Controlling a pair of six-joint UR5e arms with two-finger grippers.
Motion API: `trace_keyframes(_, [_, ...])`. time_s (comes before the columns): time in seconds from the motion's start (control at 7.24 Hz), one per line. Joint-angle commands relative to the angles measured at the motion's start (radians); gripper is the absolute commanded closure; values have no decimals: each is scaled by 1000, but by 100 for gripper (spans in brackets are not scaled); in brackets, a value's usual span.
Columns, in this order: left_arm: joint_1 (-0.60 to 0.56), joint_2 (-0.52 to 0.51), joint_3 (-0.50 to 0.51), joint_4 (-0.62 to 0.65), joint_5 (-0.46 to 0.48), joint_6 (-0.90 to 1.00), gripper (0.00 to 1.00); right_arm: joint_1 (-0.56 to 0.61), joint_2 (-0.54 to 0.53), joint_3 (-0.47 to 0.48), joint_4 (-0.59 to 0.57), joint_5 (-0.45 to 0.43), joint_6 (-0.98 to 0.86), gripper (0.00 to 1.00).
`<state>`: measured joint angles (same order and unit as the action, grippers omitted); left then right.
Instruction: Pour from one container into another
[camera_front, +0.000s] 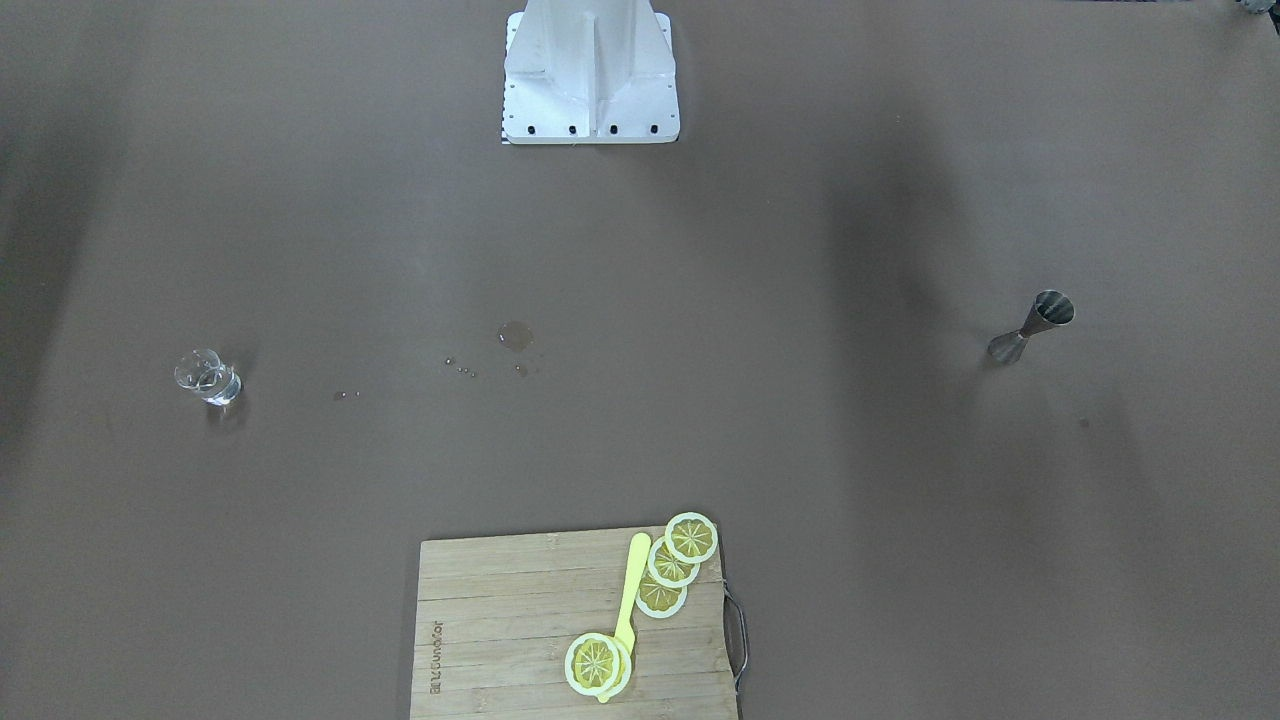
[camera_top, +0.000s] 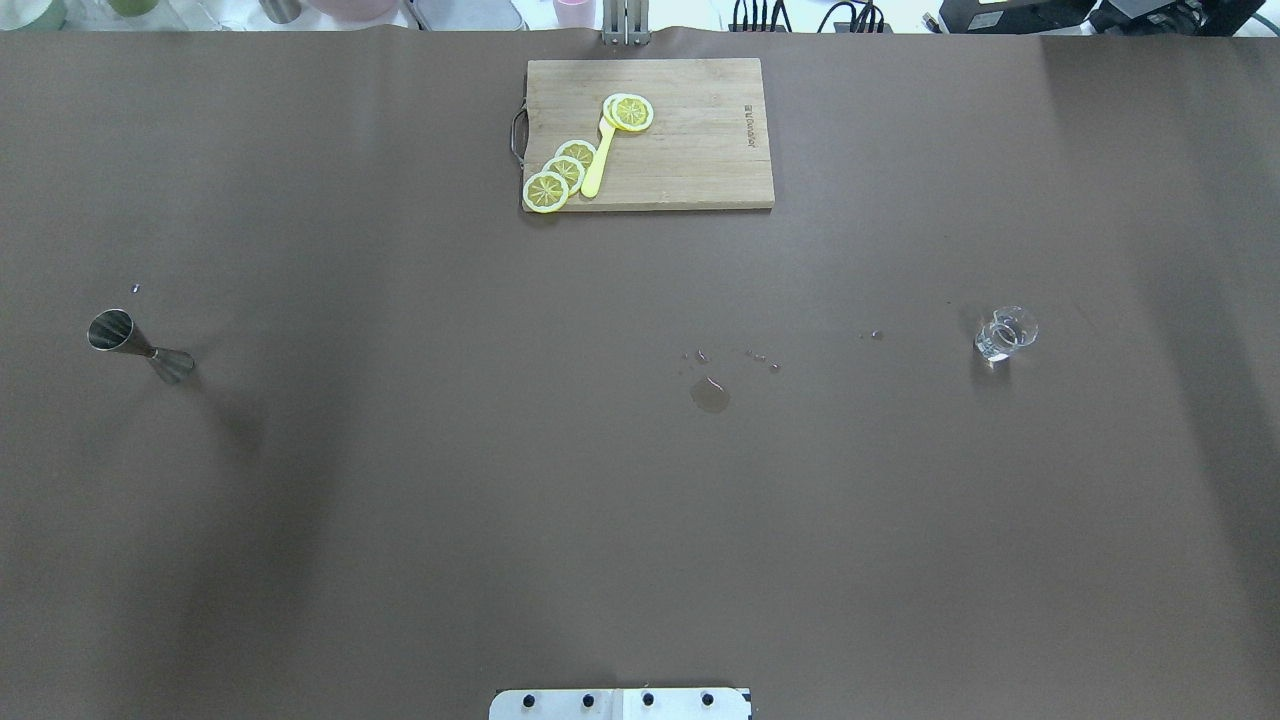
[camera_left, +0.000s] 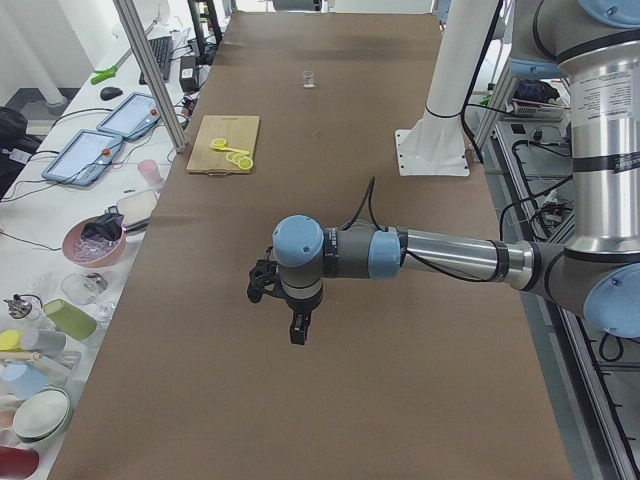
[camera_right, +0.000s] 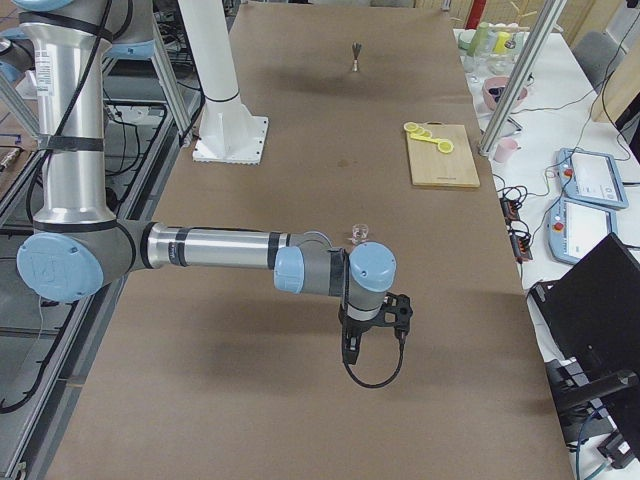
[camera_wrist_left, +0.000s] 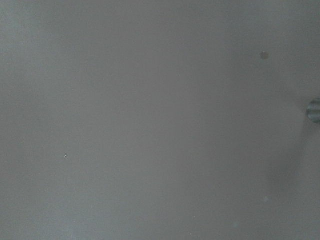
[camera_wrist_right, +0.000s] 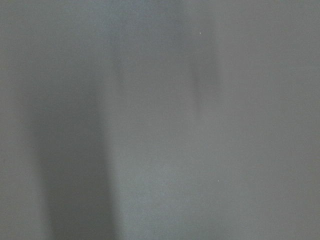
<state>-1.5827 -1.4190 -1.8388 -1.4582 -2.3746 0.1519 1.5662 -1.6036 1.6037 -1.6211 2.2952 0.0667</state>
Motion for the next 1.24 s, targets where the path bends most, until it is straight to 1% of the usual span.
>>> trace_keyframes(0.0, [1,-3,1,-1,0,0,0,0,1,5,4,3,1,0])
trace_keyframes(0.14, [-2,2,-3,-2,-5,0,0,2,1,5,3,3,1,0])
trace_keyframes(0.28, [-13,14,-3,1,-70,-2,0,0,2,5,3,4,1,0])
trace_keyframes(0.41, [-13,12,-2,4,-86,-3,0,0,1,5,4,4,1,0])
trace_keyframes(1.11, [-11,-4,18,-1,-81,-5,0,0,-1,10,4,7,1,0])
